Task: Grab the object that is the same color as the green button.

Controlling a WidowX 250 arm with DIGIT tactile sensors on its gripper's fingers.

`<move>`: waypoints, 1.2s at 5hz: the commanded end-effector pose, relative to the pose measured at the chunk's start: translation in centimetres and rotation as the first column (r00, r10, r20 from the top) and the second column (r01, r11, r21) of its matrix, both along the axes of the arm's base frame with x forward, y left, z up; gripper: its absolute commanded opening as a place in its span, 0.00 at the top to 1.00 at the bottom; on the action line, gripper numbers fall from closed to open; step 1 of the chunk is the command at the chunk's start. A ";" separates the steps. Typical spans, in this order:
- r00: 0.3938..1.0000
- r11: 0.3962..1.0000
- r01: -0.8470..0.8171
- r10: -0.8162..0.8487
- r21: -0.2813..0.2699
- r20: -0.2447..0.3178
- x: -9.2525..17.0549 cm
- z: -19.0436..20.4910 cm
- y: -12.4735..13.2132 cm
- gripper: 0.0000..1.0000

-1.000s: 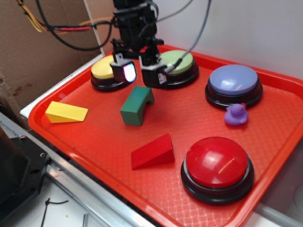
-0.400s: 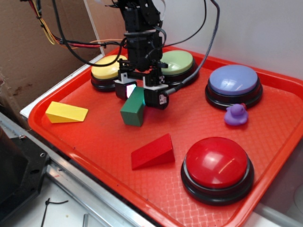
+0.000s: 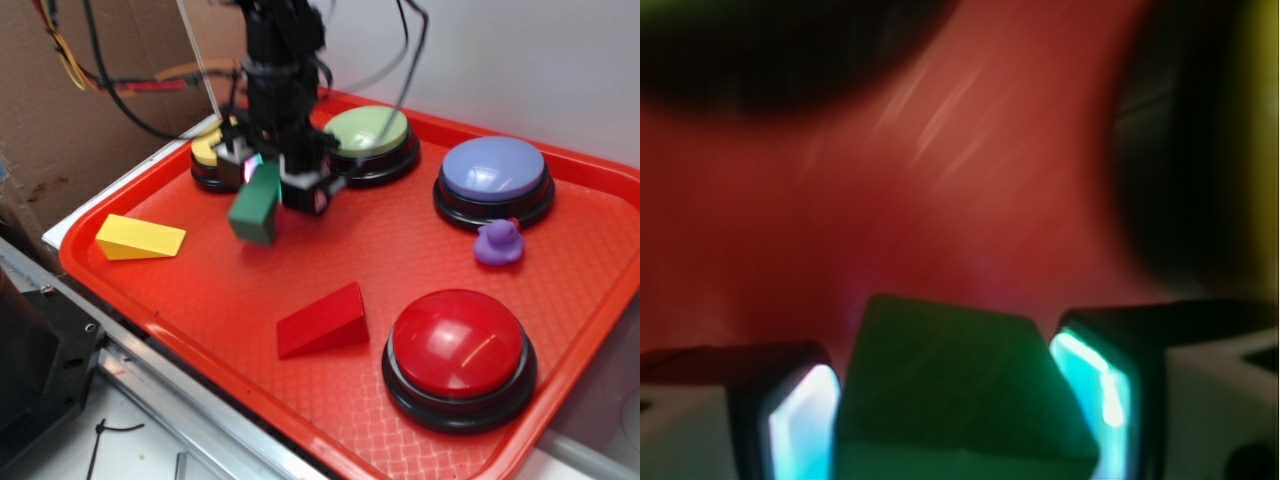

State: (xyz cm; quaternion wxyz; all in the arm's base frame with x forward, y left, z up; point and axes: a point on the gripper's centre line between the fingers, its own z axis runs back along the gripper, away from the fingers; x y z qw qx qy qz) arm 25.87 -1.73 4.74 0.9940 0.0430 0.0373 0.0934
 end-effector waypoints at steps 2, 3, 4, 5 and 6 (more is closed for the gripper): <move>0.870 0.933 -0.256 0.337 -0.255 0.360 -1.4 15.6 2.6 1.00; 0.863 0.929 -0.313 0.366 -0.199 0.349 -1.4 20.7 2.6 1.00; 0.874 0.940 -0.293 0.337 -0.174 0.349 -1.4 25.7 2.4 1.00; 0.882 0.950 -0.267 0.309 -0.163 0.355 -1.1 30.6 1.8 1.00; 0.893 0.958 -0.250 0.285 -0.144 0.349 -1.2 30.8 1.2 1.00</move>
